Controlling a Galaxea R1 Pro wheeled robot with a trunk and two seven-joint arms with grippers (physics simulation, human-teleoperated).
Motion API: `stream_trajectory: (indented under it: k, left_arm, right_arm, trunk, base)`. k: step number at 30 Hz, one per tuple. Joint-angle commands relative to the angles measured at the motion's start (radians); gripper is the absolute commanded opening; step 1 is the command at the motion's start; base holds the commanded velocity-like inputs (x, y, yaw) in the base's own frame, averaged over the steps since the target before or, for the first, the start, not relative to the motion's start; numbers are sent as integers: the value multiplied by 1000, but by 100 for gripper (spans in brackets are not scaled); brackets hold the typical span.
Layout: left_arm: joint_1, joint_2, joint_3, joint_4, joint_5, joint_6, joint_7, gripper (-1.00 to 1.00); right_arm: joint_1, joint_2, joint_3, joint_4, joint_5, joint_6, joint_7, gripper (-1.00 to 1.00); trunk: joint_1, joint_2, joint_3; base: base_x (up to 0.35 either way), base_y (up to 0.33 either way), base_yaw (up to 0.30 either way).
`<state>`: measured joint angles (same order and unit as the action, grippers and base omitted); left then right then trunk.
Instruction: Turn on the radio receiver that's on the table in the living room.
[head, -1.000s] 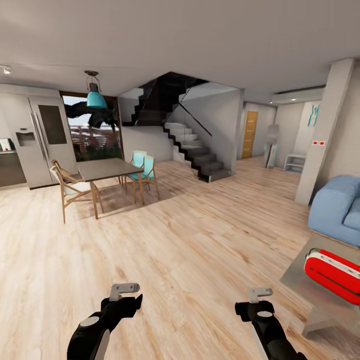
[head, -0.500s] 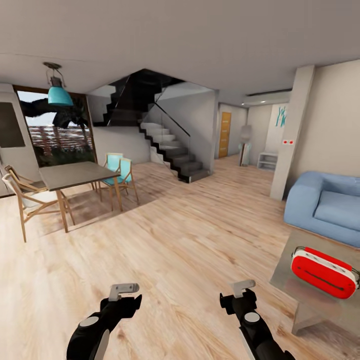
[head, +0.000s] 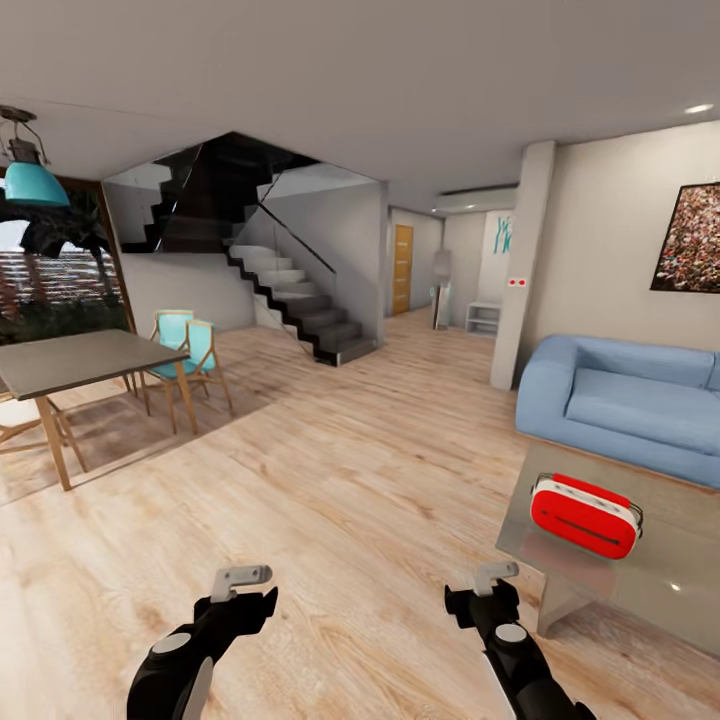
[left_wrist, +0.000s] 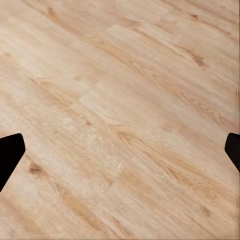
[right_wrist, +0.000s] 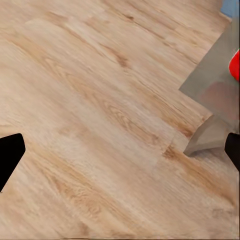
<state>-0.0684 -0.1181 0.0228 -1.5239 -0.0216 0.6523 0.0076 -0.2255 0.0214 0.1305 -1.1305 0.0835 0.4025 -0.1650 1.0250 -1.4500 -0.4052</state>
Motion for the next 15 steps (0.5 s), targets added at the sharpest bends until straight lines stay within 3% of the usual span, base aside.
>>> stream_trajectory:
  k: [1,9,15]
  left_arm:
    - [0,0,0,-2,1,0,0,100]
    - [0,0,-1,-7,2,0,-1,100]
    - [0,0,1,-3,3,-4,-2,100]
  right_arm:
    - [0,0,-16,0,-1,3,0,100]
    - [0,0,-33,0,-2,7,0,100]
    - [0,0,-33,0,-2,7,1,100]
  trunk:
    - [0,0,0]
    - [0,0,0]
    - [0,0,0]
  base:
    - [-7,143,-300]
    - [-32,131,-300]
    - [-4,34,-300]
